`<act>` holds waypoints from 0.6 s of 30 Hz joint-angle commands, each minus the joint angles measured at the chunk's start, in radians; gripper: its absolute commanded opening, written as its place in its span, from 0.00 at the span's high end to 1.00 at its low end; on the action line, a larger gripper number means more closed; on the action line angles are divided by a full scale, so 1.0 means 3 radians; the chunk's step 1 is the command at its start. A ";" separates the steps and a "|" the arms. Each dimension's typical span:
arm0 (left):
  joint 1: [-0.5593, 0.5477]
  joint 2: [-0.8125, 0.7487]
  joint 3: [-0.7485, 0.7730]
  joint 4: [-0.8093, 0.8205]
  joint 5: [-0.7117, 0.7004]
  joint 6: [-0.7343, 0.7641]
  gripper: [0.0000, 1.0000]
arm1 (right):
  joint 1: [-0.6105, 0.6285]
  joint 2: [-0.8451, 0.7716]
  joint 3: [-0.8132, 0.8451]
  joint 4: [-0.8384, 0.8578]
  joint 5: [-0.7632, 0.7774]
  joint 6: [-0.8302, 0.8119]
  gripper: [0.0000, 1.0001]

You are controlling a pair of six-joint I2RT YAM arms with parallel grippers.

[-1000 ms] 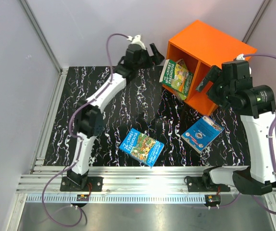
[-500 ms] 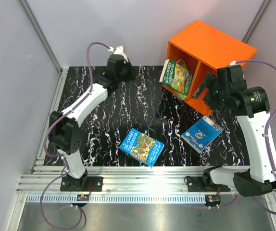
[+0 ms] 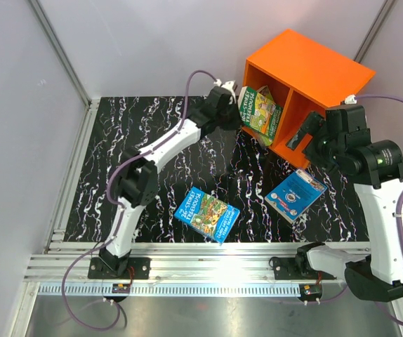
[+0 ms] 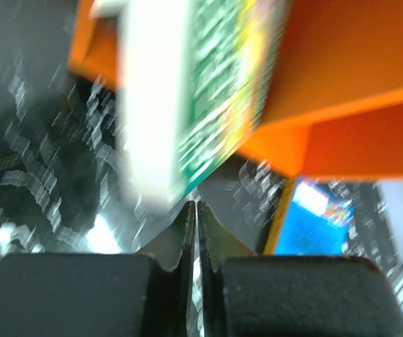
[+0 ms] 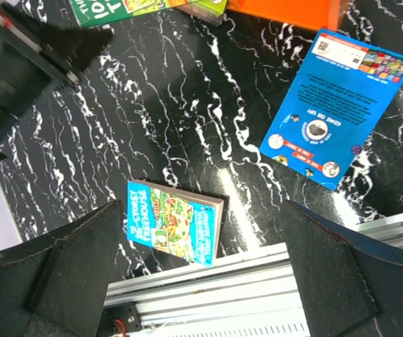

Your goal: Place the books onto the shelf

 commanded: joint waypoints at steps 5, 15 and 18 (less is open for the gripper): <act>-0.0072 0.0564 0.1106 -0.0026 -0.0010 -0.0138 0.92 | -0.0011 -0.0025 0.0066 -0.0618 0.0292 -0.0113 0.00; -0.0083 -0.0093 0.0520 0.0240 0.0169 0.0055 1.00 | -0.0006 0.0072 0.0158 -0.0608 0.0400 -0.0257 0.00; -0.0098 -0.0441 0.0043 0.0430 0.0266 0.0091 1.00 | -0.0011 0.0113 0.0123 -0.0557 0.0385 -0.0287 0.00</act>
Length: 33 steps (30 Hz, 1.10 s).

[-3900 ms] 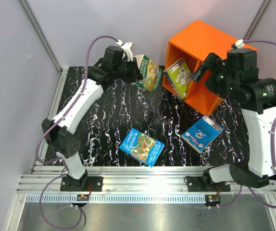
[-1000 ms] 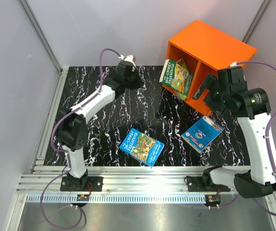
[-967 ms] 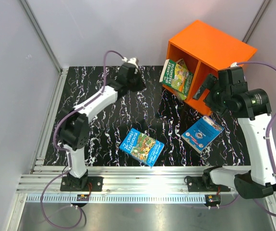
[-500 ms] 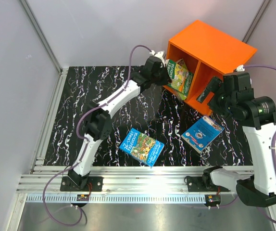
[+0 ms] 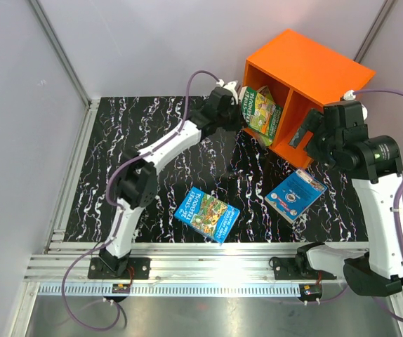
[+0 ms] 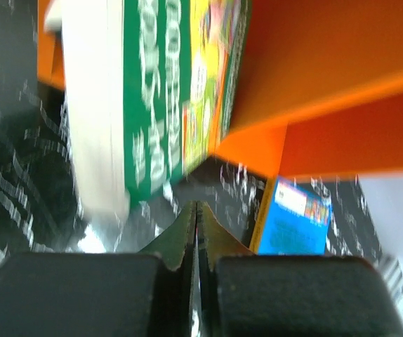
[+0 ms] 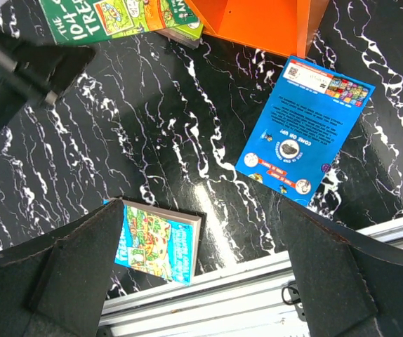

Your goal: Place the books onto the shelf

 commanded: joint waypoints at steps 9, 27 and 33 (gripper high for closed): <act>-0.0060 -0.0584 -0.0345 -0.0099 -0.0123 0.0298 1.00 | -0.0010 0.0059 -0.0045 -0.0425 0.0029 -0.0100 0.00; -0.0050 0.0106 0.0331 -0.0632 -0.0445 0.0416 1.00 | -0.0010 0.0100 -0.0050 -0.0456 0.0054 -0.0121 0.00; -0.0004 0.0434 0.0603 -0.0540 -0.0466 0.0380 1.00 | -0.0010 0.0166 -0.0040 -0.0420 0.0018 -0.0162 0.00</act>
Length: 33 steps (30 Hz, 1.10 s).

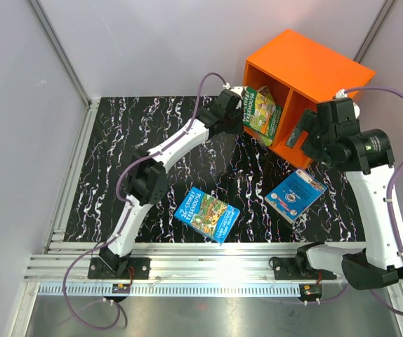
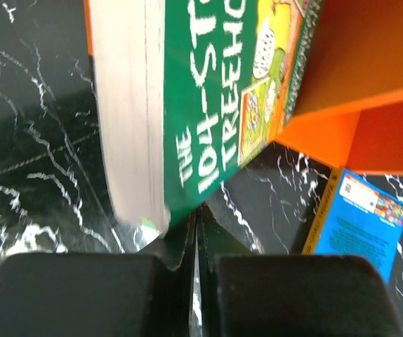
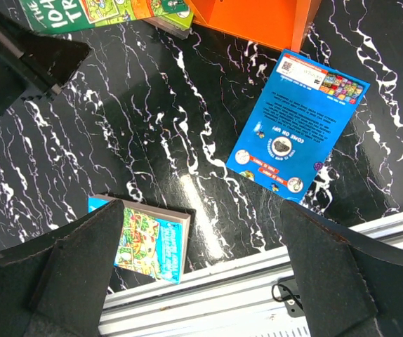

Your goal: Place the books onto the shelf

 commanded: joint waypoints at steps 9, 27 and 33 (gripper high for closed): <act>0.0185 0.0405 0.0392 0.0324 -0.0176 -0.0171 1.00 | -0.0010 0.0141 0.0055 -0.0439 0.0040 -0.0170 0.00; 0.0190 0.0650 0.0806 0.0815 -0.0018 -0.0504 0.97 | -0.0066 0.0290 0.0029 -0.0301 0.0071 -0.0318 0.00; 0.0160 0.0717 0.0775 0.0856 0.0028 -0.0550 0.95 | -0.0086 0.0284 0.0014 -0.0296 0.0071 -0.0329 0.00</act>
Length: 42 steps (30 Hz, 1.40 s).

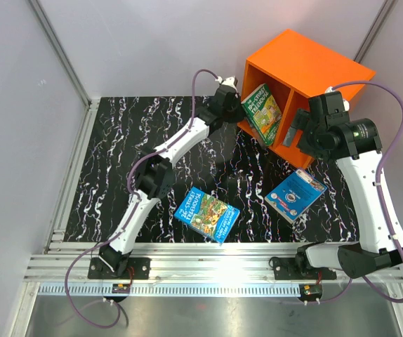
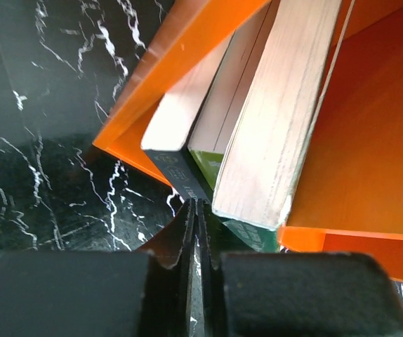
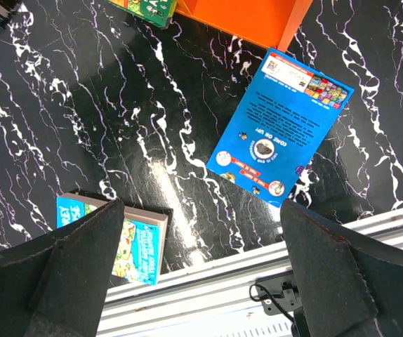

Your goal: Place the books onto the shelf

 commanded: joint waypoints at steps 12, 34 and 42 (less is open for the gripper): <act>-0.0084 -0.0133 -0.0210 0.0080 0.0059 -0.0078 0.90 | -0.0073 -0.0067 -0.0084 -0.0234 -0.0071 -0.0010 0.00; 0.0474 -0.3094 -0.3941 -0.0262 0.0109 -0.0410 0.11 | 0.0269 -0.0272 -0.1981 0.1007 -0.2081 0.0041 0.00; 0.0351 -0.4295 -0.5165 -0.0421 0.0264 -0.0901 0.02 | 0.0449 0.0601 -0.2191 0.1974 -0.2576 0.0164 0.00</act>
